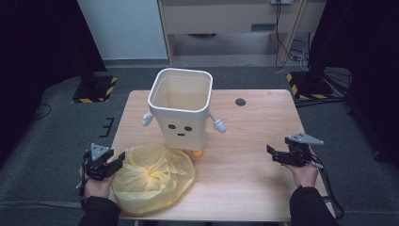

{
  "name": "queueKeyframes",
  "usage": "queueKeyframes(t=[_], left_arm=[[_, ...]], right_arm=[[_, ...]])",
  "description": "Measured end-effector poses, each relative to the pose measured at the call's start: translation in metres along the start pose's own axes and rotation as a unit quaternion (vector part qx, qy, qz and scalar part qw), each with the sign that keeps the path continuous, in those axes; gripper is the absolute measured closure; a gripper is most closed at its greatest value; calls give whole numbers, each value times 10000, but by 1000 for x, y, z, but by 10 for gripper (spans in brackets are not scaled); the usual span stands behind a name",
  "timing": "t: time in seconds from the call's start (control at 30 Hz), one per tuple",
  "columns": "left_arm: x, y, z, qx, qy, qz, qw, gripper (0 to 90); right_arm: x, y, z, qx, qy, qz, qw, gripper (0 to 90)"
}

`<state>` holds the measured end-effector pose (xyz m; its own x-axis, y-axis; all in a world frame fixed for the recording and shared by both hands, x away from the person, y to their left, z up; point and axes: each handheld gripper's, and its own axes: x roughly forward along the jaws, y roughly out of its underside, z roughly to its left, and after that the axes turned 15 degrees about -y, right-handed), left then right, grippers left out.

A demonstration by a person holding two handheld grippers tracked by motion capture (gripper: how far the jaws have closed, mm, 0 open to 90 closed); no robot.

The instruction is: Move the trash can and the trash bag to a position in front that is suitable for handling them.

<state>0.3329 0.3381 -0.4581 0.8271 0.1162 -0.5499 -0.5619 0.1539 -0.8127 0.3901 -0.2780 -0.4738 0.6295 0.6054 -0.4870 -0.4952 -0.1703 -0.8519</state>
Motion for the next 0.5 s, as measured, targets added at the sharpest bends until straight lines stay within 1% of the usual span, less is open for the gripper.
queueKeyframes(t=[0.03,0.07,0.1,0.17,0.2,0.27,0.3,0.37,0.4,0.43,0.47,0.5], left_arm=[[-2,-2,0,-41,16,-85,10000,479],[-5,-7,0,-166,106,-229,9995,448],[-5,-7,0,-166,106,-229,9995,428],[-10,-14,-1,-221,163,-390,9989,411],[-10,-14,-1,-221,163,-390,9989,403],[-12,-20,-2,-225,173,-462,9985,390],[-12,-20,-2,-225,173,-462,9985,386],[-10,-25,-4,-218,195,-455,9985,370],[-10,-25,-4,-218,195,-455,9985,369],[-10,-26,-5,-227,233,-465,9984,369],[-12,-30,-8,-240,290,-531,9979,367],[-13,-33,-9,-206,314,-557,9977,360]], right_arm=[[0,0,0,0,0,0,10000,146],[0,-6,5,-69,-35,-85,9999,150],[0,-10,8,-93,-64,-147,9998,156],[1,-17,13,-146,-115,-296,9994,164],[3,-21,16,-147,-155,-358,9991,165],[5,-28,23,-180,-226,-460,9985,171],[7,-32,26,-214,-252,-491,9982,173],[11,-40,34,-301,-319,-533,9976,176],[11,-40,34,-301,-319,-533,9976,176],[14,-44,37,-335,-347,-562,9973,180],[18,-51,44,-373,-426,-640,9963,203],[20,-54,47,-395,-457,-667,9959,206]])
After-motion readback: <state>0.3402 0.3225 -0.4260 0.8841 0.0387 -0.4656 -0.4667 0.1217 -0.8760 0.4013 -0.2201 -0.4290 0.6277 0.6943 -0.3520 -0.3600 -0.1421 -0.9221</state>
